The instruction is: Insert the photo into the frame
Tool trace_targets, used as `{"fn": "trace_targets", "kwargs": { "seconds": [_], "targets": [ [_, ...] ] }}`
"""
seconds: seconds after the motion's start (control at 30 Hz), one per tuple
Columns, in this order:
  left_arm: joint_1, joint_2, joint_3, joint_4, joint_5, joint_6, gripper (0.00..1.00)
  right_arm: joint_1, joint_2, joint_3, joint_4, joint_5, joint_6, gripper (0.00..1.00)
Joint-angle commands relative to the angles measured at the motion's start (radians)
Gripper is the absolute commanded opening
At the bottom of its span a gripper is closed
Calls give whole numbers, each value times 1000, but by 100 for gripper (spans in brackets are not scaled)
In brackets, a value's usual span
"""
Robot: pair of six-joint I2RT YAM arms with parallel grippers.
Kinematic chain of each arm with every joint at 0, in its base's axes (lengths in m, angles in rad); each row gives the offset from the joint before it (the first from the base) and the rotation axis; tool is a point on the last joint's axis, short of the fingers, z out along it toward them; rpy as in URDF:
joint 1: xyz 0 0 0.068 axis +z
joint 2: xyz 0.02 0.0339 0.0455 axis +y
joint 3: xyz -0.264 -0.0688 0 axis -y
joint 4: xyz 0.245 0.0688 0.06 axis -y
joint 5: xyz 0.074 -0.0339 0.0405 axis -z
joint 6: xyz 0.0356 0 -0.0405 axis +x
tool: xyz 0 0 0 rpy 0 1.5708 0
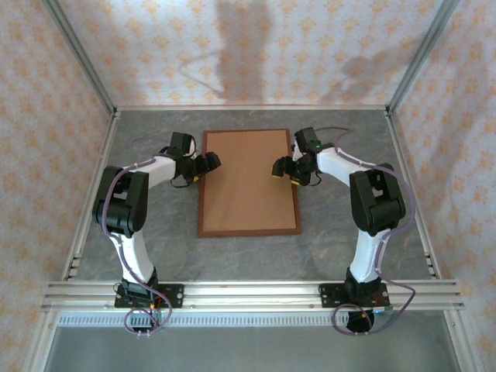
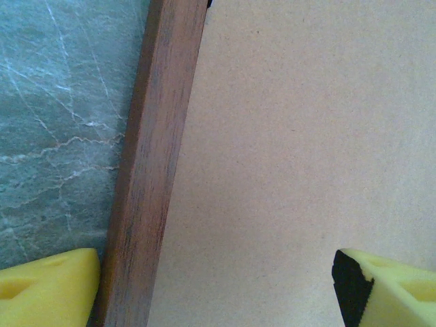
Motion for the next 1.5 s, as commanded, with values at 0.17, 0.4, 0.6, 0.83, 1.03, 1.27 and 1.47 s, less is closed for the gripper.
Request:
{"fn": "trace_targets", "kwargs": {
  "seconds": [0.17, 0.4, 0.6, 0.83, 1.03, 1.27, 1.47],
  "targets": [
    [-13, 15, 31, 19, 10, -2, 86, 4, -1, 43, -59, 55, -36, 72],
    [-13, 13, 36, 5, 1, 7, 86, 4, -10, 69, -92, 119, -66, 72],
    [-13, 13, 53, -22, -39, 26, 86, 4, -7, 95, -20, 152, -59, 75],
    [-13, 44, 87, -42, -60, 35, 87, 3, 85, 215, -17, 197, -71, 78],
    [-13, 83, 147, -85, -105, 46, 87, 4, 185, 343, -43, 206, -86, 77],
    [-13, 131, 196, -98, -99, 70, 87, 4, 276, 455, -78, 200, -98, 78],
    [-12, 152, 204, -82, -77, 61, 87, 4, 317, 492, -97, 196, -108, 77]
  ]
}}
